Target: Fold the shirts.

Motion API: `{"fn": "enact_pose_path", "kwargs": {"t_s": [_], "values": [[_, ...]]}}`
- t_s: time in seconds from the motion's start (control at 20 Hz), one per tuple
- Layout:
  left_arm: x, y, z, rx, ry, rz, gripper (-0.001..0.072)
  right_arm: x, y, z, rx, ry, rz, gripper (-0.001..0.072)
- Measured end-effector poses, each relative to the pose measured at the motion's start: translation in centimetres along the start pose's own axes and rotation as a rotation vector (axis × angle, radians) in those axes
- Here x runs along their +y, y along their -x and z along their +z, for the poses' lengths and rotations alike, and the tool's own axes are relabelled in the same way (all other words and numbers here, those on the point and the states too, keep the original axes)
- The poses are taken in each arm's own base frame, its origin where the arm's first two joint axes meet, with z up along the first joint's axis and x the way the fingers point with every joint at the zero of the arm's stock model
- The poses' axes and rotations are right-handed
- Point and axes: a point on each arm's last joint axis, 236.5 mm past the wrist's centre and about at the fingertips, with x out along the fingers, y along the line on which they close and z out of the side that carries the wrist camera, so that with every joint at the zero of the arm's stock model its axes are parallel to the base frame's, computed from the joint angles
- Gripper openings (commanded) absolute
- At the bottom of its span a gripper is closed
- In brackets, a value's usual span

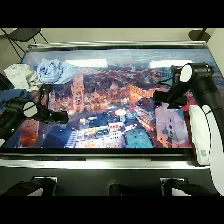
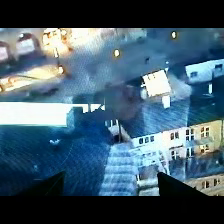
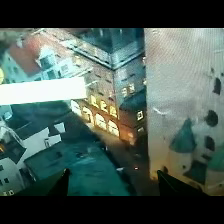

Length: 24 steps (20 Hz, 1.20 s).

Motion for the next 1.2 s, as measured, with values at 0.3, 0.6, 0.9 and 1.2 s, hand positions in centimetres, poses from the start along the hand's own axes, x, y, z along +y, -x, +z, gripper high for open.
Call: {"fn": "enact_pose_path", "kwargs": {"t_s": [0.3, 0.6, 0.9, 1.2], "values": [[0.0, 0.0, 0.0, 0.000, 0.000, 0.000, 0.0711, 0.0, 0.0, 0.0, 0.000, 0.000, 0.000, 0.0645], [0.0, 0.0, 0.0, 0.000, 0.000, 0.000, 0.0711, 0.0, 0.0, 0.0, 0.000, 0.000, 0.000, 0.0645], [-0.1, 0.0, 0.2, -0.007, 0.002, -0.002, 0.0712, 0.0, 0.0, 0.0, 0.000, 0.000, 0.000, 0.0646], [-1.0, 0.4, 4.2, -0.177, 0.011, -0.041, 0.0712, 0.2, 0.0, 0.9, -0.036, 0.000, 0.010, 0.0648]]}}
